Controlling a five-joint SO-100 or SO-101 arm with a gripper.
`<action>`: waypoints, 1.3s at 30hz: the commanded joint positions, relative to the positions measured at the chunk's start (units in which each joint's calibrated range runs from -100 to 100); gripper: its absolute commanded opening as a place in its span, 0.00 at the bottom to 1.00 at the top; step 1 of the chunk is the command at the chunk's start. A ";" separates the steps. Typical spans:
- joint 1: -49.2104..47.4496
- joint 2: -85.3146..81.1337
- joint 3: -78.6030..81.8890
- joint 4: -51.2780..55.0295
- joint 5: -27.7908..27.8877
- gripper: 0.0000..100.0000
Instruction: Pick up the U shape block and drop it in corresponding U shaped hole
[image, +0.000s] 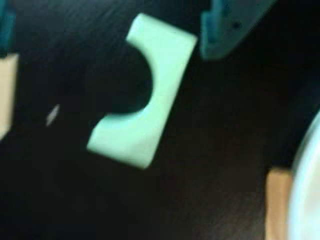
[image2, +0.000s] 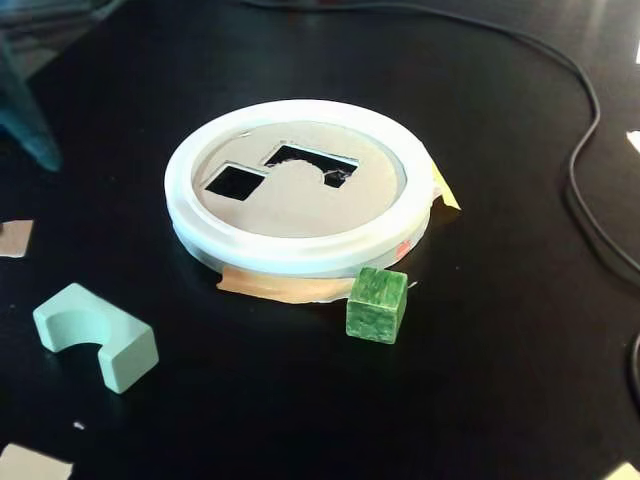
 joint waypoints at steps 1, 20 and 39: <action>-9.16 15.01 -8.75 0.20 -5.91 0.64; -7.41 41.35 -9.57 -13.75 -6.69 0.63; -5.79 51.20 -9.57 -21.37 -6.35 0.62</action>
